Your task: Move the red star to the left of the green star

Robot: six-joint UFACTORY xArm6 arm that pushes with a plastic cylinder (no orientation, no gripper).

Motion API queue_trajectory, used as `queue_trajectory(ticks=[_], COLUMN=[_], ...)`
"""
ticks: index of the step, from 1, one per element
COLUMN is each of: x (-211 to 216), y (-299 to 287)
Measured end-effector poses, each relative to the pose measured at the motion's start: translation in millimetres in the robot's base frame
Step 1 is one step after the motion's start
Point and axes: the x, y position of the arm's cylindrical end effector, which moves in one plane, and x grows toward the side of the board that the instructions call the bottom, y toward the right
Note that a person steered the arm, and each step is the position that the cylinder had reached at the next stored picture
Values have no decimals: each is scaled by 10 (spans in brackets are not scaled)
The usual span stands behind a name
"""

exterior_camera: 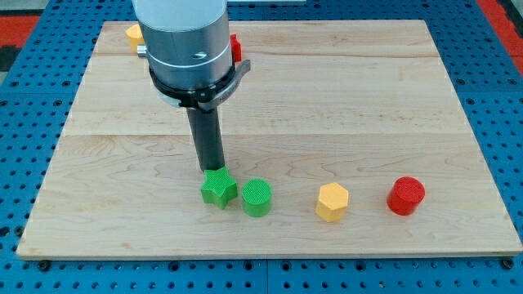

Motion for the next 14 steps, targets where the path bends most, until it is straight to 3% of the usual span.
queue_trajectory(ticks=[1,3,4,5,7,8,9,13,14], x=[-255,227,119,-533,-2030,-2653,-2812,-700,-678], y=[155,287,107,-85,1047,789,204,103,-333])
